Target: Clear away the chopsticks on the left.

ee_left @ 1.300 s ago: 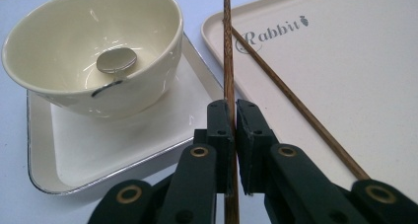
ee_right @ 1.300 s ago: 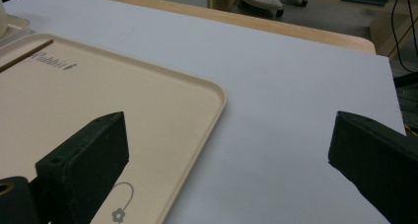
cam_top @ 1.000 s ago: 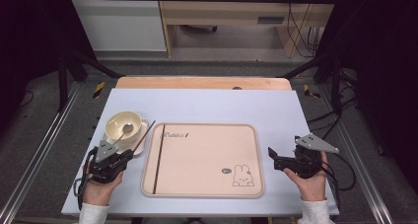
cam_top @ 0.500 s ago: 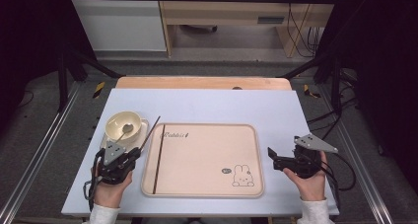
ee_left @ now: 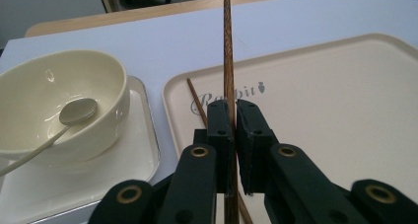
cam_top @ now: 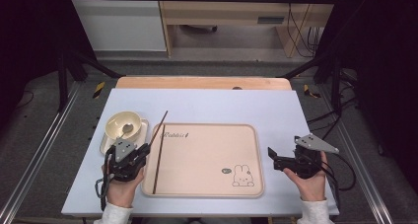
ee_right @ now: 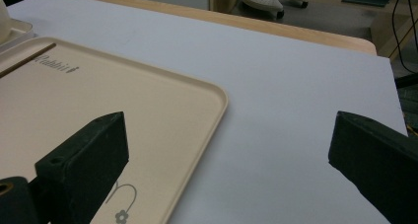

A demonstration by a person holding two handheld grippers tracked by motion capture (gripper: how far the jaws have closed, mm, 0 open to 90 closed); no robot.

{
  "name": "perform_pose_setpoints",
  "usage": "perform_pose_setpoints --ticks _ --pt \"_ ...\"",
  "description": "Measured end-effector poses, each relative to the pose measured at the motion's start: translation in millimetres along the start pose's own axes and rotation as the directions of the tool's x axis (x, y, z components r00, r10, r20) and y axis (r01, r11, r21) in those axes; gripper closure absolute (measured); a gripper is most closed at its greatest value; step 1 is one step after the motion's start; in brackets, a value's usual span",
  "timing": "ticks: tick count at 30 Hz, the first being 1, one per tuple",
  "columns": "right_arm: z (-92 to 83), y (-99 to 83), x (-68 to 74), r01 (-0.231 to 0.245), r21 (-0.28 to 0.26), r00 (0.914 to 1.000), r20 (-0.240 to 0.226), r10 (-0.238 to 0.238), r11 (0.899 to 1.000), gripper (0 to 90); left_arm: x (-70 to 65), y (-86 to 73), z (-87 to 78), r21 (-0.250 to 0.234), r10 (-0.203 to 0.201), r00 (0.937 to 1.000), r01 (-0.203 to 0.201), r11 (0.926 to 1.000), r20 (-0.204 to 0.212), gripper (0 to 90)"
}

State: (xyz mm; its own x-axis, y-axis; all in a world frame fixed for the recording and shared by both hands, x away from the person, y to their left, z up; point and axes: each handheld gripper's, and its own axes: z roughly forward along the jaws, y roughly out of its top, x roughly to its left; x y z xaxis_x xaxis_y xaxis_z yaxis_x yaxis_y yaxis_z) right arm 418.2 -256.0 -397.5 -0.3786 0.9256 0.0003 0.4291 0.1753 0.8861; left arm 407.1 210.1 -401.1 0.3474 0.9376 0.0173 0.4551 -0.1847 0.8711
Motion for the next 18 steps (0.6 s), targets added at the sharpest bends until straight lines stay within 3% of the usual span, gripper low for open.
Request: perform_pose_setpoints --ticks 9,12,18 --pt "0.9 -0.2 0.7 0.000 0.001 1.0000 -0.005 0.000 1.000 2.1 -23.6 -2.6 9.3 -0.021 -0.038 0.9989 0.037 0.9991 -0.027 85.3" --pt "0.3 0.1 0.4 -0.002 0.001 1.0000 -0.005 0.002 1.000 2.1 -29.0 -5.7 13.5 -0.034 -0.077 0.9968 0.076 0.9965 -0.023 85.3" --pt "0.9 -0.1 0.8 -0.001 -0.001 1.0000 -0.008 0.001 1.000 2.1 -37.6 -13.0 23.7 -0.037 -0.111 0.9930 0.109 0.9933 -0.041 85.3"
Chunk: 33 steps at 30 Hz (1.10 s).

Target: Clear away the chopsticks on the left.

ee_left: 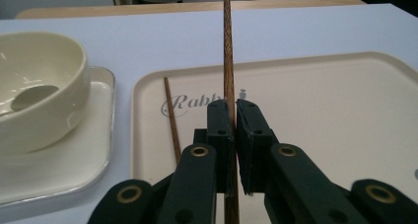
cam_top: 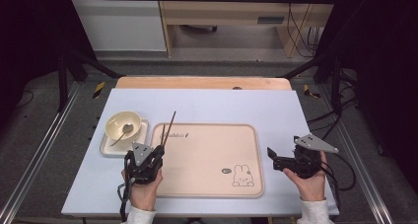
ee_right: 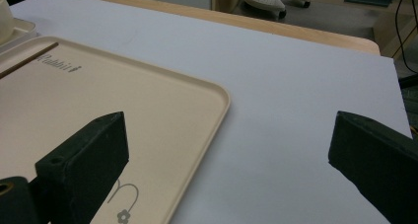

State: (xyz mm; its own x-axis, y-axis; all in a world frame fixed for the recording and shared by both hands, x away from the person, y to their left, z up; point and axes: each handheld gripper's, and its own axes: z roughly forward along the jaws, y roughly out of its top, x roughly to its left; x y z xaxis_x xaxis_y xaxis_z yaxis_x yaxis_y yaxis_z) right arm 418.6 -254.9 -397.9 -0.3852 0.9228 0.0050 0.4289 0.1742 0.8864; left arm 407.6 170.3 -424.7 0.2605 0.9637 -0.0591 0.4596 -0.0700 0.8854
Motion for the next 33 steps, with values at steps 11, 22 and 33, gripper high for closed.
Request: perform_pose_setpoints --ticks 11,22,33 --pt "1.3 -0.3 0.4 0.001 0.004 1.0000 -0.005 -0.001 1.000 2.1 3.1 -12.1 13.9 -0.030 -0.097 0.9946 0.096 0.9949 -0.035 85.3" --pt "1.9 -0.6 0.1 0.002 0.006 1.0000 -0.007 -0.002 1.000 2.2 1.0 -22.6 26.9 -0.015 -0.107 0.9906 0.106 0.9942 -0.084 85.3" --pt "1.8 -0.6 0.6 0.001 0.007 1.0000 -0.006 -0.001 1.000 2.4 2.0 -32.3 38.6 0.037 -0.110 0.9884 0.115 0.9927 -0.104 85.3"
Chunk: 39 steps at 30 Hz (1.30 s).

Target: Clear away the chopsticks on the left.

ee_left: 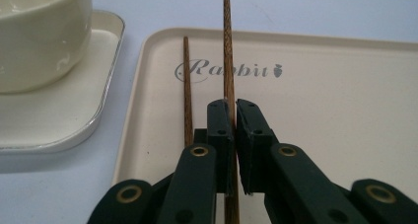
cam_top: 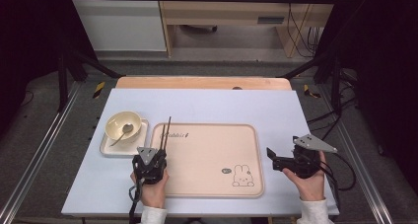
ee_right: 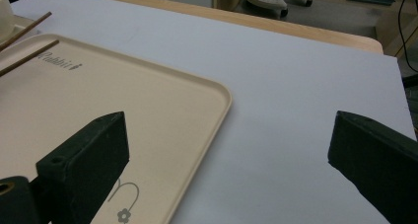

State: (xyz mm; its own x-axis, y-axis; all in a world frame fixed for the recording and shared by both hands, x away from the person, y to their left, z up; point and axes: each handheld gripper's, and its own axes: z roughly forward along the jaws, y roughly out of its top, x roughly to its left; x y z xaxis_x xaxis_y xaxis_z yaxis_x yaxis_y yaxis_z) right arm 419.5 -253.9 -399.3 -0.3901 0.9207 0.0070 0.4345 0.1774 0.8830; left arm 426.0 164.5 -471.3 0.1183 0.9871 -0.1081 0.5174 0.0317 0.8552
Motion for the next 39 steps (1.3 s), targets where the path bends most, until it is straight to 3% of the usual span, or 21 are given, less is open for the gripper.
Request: perform_pose_setpoints --ticks 6,14,21,25,33,39 --pt "1.1 -0.3 0.7 0.002 0.006 1.0000 -0.001 -0.002 1.000 2.4 1.5 0.3 3.2 0.036 -0.018 0.9998 0.018 0.9992 -0.011 85.3" --pt "1.5 -0.4 1.1 0.005 0.004 1.0000 -0.002 -0.005 1.000 2.6 0.8 0.2 7.1 0.085 0.004 0.9996 -0.001 0.9963 -0.028 85.2" --pt "2.7 -1.0 1.6 0.009 0.011 1.0000 0.001 -0.009 1.000 2.6 0.6 -1.3 9.4 0.115 0.002 0.9981 0.005 0.9934 -0.061 85.1" --pt "2.6 -0.9 1.8 0.011 0.009 0.9999 -0.001 -0.011 1.000 2.7 0.8 -2.7 11.6 0.143 0.004 0.9982 0.004 0.9897 -0.059 85.0" --pt "2.0 -0.8 1.5 0.010 0.009 1.0000 0.002 -0.010 1.000 2.7 0.6 -3.3 12.4 0.157 0.015 0.9979 -0.005 0.9875 -0.063 83.4" --pt "1.5 -0.6 1.6 0.008 0.010 1.0000 0.001 -0.008 1.000 2.8 0.0 -3.3 10.3 0.132 0.035 0.9981 -0.028 0.9908 -0.051 78.7"
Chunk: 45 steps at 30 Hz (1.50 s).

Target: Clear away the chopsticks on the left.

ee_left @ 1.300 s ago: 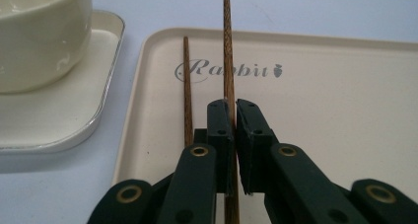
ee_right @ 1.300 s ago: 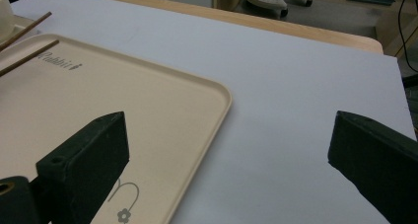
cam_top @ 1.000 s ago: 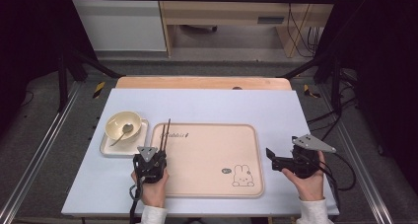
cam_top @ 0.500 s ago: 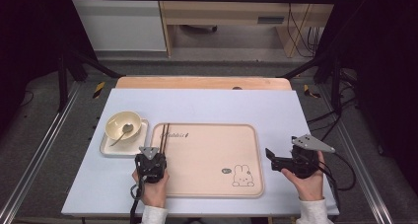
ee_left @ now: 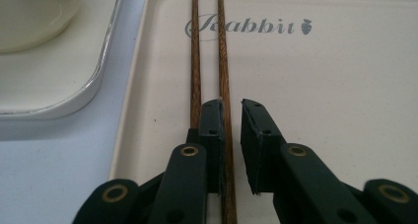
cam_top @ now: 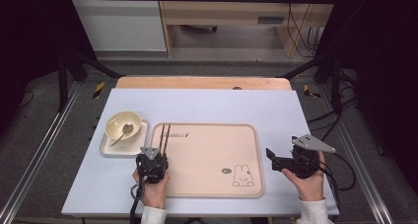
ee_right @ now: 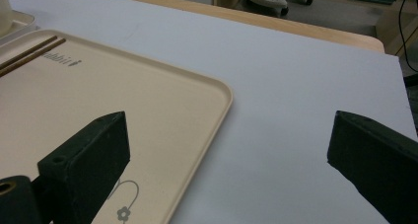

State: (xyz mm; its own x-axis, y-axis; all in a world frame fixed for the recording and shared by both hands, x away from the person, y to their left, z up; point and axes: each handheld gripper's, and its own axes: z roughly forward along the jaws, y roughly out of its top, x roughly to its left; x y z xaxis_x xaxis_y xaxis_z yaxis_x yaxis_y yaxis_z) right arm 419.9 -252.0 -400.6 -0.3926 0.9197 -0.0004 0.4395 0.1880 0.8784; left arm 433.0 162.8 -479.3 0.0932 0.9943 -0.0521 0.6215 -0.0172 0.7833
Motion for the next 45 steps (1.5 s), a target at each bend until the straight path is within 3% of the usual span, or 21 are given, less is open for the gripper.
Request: perform_pose_setpoints --ticks 8,13,16,21,23,29,31,34,37,40,43,45 --pt "-1.8 0.3 -1.1 -0.001 -0.008 1.0000 0.004 0.001 1.000 2.8 6.4 5.7 -15.8 -0.063 0.032 0.9971 -0.027 0.9977 0.069 72.1" --pt "-2.3 0.4 -1.4 -0.004 -0.011 1.0000 0.005 0.004 1.000 2.7 17.0 15.2 -30.5 -0.117 0.077 0.9913 -0.064 0.9910 0.107 65.4" --pt "-2.2 0.4 -1.3 -0.006 -0.012 1.0000 0.005 0.006 1.000 2.7 23.9 22.7 -35.8 -0.144 0.113 0.9791 -0.089 0.9855 0.169 58.8" --pt "-2.2 0.2 -0.7 -0.007 -0.014 0.9999 0.009 0.007 1.000 2.8 30.6 31.3 -37.9 -0.150 0.171 0.9610 -0.140 0.9787 0.217 52.1" --pt "-2.4 0.1 -1.1 -0.009 -0.012 0.9999 0.013 0.009 1.000 2.7 33.8 35.7 -38.5 -0.152 0.174 0.9525 -0.139 0.9786 0.250 51.3" --pt "-1.8 -0.7 -1.6 -0.015 -0.008 0.9998 0.015 0.015 1.000 2.5 41.4 46.2 -43.4 -0.159 0.227 0.9342 -0.189 0.9690 0.275 46.1" --pt "-1.8 -0.8 -1.7 -0.013 -0.009 0.9998 0.016 0.013 1.000 2.5 46.9 49.8 -45.1 -0.157 0.245 0.9200 -0.205 0.9661 0.306 44.2" --pt "-2.1 -0.7 -2.4 -0.011 -0.014 0.9998 0.019 0.011 1.000 2.5 55.1 51.4 -46.3 -0.156 0.247 0.9091 -0.205 0.9662 0.335 42.6" --pt "-1.8 -1.0 -2.7 -0.012 -0.014 0.9998 0.018 0.012 1.000 2.4 61.0 49.9 -46.2 -0.145 0.288 0.9018 -0.253 0.9564 0.322 41.2" --pt "-0.7 -1.5 -2.9 -0.012 -0.009 0.9997 0.020 0.012 1.000 2.4 64.4 45.4 -45.8 -0.144 0.325 0.8864 -0.293 0.9453 0.330 40.8" --pt "0.5 -1.8 -1.9 -0.016 -0.005 0.9996 0.022 0.016 1.000 2.4 69.0 41.5 -43.8 -0.140 0.322 0.8790 -0.291 0.9464 0.351 40.3" --pt "1.4 -2.4 -1.9 -0.008 -0.004 0.9996 0.029 0.008 1.000 2.4 72.0 40.8 -43.8 -0.136 0.328 0.8789 -0.298 0.9447 0.347 39.6"
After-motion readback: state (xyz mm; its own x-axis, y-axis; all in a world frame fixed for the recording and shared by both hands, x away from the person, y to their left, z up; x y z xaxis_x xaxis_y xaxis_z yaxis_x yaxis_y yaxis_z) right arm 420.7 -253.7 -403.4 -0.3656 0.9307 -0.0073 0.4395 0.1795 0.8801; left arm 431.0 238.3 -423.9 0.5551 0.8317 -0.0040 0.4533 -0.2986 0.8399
